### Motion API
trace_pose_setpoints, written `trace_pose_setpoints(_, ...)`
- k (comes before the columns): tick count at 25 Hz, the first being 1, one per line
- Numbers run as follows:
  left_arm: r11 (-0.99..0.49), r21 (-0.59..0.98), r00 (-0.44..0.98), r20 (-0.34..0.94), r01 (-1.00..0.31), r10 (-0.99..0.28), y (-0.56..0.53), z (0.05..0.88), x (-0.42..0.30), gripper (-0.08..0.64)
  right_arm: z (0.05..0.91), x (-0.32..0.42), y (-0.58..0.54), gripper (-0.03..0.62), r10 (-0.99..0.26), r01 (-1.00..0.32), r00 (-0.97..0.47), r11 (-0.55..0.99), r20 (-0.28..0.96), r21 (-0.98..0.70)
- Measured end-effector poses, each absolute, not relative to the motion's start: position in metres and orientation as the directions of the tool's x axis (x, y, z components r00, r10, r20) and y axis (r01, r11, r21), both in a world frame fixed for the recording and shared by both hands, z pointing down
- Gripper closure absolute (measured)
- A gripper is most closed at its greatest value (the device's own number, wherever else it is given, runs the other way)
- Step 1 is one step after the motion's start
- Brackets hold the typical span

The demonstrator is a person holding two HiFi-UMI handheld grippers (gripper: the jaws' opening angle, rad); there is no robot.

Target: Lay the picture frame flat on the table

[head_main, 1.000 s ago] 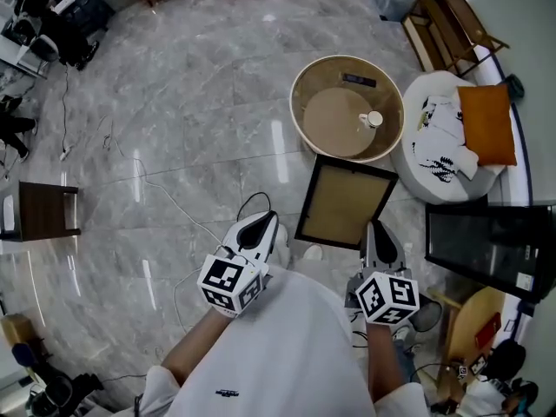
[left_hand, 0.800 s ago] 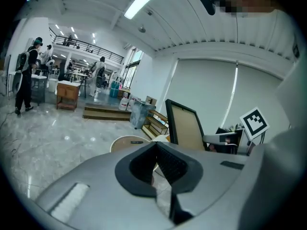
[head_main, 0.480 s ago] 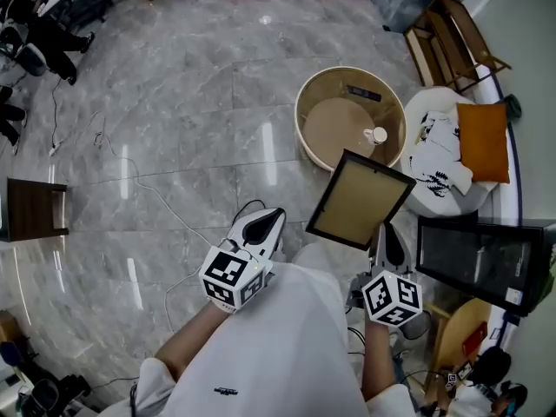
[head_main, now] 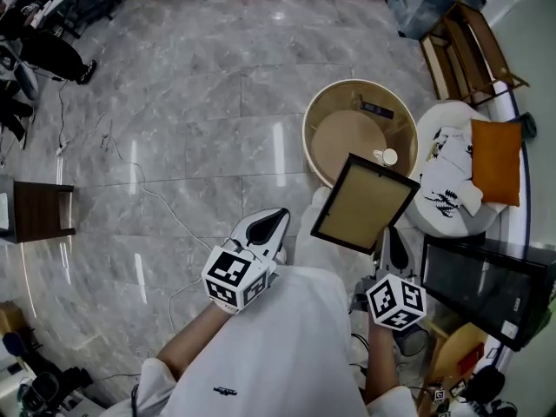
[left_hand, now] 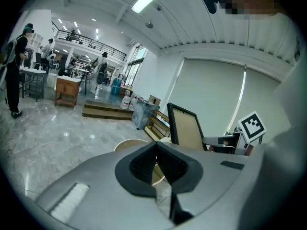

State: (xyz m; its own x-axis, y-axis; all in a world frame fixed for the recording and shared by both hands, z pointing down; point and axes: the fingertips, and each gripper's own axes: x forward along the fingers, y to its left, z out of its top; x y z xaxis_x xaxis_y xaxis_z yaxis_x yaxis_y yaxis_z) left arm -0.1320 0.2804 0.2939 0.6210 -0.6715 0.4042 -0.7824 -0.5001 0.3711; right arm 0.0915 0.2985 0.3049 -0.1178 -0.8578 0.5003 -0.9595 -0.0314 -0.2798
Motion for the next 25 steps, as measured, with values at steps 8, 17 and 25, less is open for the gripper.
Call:
trace_pose_setpoints(8,-0.488,0.326,0.587,0.455,-0.809,-0.670,0.155,0.290,-0.081,0.555,0.316,0.137,0.176,0.557,-0.845,-0.948,-0.172,0.003,0.506,-0.318)
trace_pose_setpoints(17,-0.509,0.302,0.590,0.487,-0.806,-0.644,0.068,0.289,-0.023,0.555,0.314,0.173,0.091,0.557,-0.852,-0.947,-0.199,0.039,0.484,-0.319)
trace_pose_setpoints(25,-0.512,0.293,0.585,0.505,-0.808,-0.634,0.045,0.290,-0.014,0.555,0.314,0.187,0.063,0.557,-0.844,-0.950,-0.196,0.037,0.499,-0.311)
